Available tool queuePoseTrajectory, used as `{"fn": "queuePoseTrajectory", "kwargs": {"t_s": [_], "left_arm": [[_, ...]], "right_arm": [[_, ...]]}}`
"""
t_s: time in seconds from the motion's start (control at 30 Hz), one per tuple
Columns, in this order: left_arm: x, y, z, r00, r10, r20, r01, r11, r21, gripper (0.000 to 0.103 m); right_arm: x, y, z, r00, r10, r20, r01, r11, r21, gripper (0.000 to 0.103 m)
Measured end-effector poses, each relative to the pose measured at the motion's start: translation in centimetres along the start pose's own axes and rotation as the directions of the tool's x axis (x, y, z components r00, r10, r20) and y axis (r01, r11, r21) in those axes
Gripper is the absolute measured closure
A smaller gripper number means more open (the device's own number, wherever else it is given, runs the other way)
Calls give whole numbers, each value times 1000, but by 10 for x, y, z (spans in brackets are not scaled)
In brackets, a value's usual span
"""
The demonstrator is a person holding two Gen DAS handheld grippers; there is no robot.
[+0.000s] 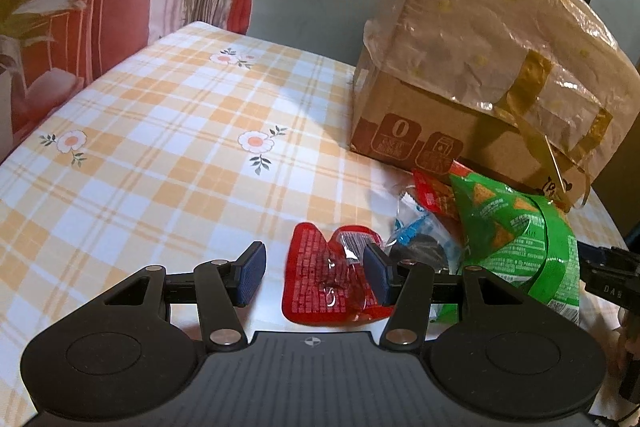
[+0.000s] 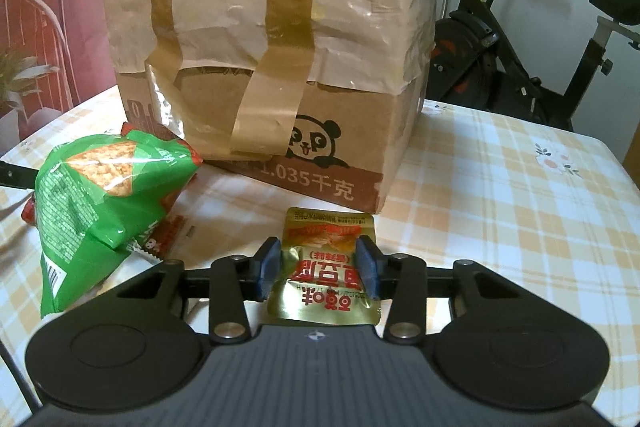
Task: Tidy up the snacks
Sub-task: 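Grasp the gold sauce packet with the right tool while the left tool grasps the red wrapper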
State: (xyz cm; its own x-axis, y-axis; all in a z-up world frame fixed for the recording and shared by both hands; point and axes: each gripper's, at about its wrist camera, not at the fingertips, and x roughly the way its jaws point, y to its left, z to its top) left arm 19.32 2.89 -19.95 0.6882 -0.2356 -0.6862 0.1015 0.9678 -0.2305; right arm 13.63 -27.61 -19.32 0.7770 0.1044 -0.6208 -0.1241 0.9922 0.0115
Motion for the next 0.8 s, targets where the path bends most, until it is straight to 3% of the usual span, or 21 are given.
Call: {"fn": "queuePoseTrajectory", "kwargs": {"t_s": [0.3, 0.57, 0.8], "left_arm": [[4, -7, -5, 1000, -1, -18, 2, 999, 52, 47], [15, -11, -1, 999, 42, 14, -44, 988, 146, 46], [7, -16, -5, 998, 57, 5, -57, 986, 155, 47]], "right_arm": [[0, 0, 1, 1000, 1, -4, -1, 1000, -7, 58], [1, -1, 1, 1000, 2, -5, -2, 1000, -7, 58], [1, -1, 1, 1000, 2, -4, -2, 1000, -6, 58]]}}
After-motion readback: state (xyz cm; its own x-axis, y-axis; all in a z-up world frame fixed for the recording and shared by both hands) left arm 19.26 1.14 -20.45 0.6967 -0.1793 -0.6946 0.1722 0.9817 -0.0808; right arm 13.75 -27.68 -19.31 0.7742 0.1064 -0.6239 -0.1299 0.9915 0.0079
